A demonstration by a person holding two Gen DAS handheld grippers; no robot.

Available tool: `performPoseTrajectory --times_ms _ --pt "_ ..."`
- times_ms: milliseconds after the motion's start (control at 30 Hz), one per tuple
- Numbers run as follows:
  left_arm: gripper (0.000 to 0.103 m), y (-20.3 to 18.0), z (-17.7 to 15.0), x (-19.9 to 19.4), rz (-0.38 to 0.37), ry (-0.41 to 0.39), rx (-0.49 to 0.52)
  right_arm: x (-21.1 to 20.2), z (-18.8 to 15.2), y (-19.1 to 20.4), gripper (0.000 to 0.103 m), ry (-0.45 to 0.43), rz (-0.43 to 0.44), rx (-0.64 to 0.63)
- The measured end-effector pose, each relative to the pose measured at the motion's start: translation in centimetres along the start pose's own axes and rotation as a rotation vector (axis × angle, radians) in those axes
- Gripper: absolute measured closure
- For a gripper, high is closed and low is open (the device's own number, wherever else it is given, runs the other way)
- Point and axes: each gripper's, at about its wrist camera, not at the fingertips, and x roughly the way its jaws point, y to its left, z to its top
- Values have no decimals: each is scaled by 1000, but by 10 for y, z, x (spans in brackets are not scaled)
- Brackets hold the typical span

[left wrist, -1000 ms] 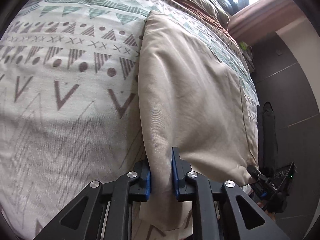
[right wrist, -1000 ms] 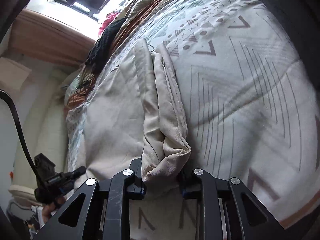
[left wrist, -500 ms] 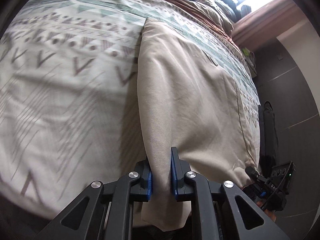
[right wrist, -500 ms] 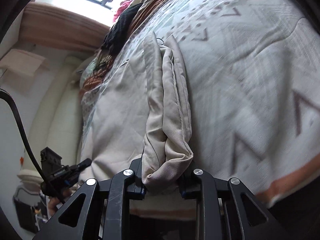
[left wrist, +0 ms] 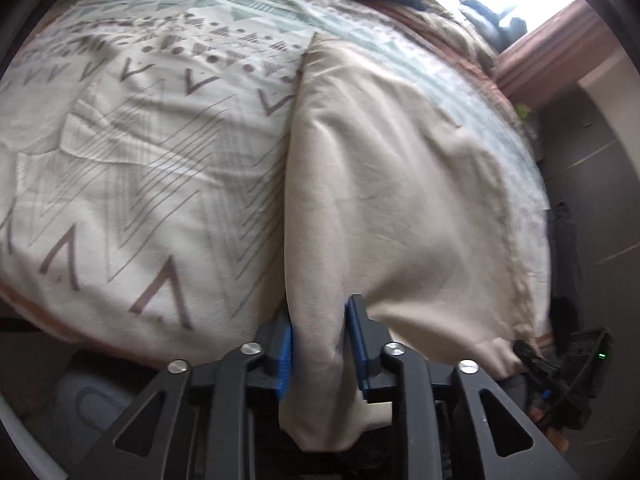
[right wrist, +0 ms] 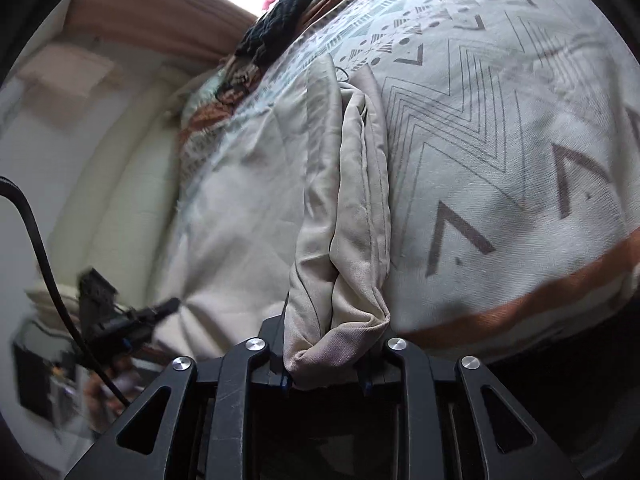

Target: Fold large clothes

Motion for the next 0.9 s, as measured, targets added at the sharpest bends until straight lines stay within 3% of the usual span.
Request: performPoseTrajectory --times_ms 67,167,533,900 --pt "68 1 1 4 11 13 -4 -3 0 -6 55 11 -36 18" --pt "59 1 5 4 -4 14 -15 -16 0 -17 54 0 -28 65" --pt "56 5 22 -4 -27 -20 -39 -51 13 -9 54 -42 -26 15" --pt "56 8 67 8 -24 -35 -39 -17 67 -4 54 -18 -8 12"
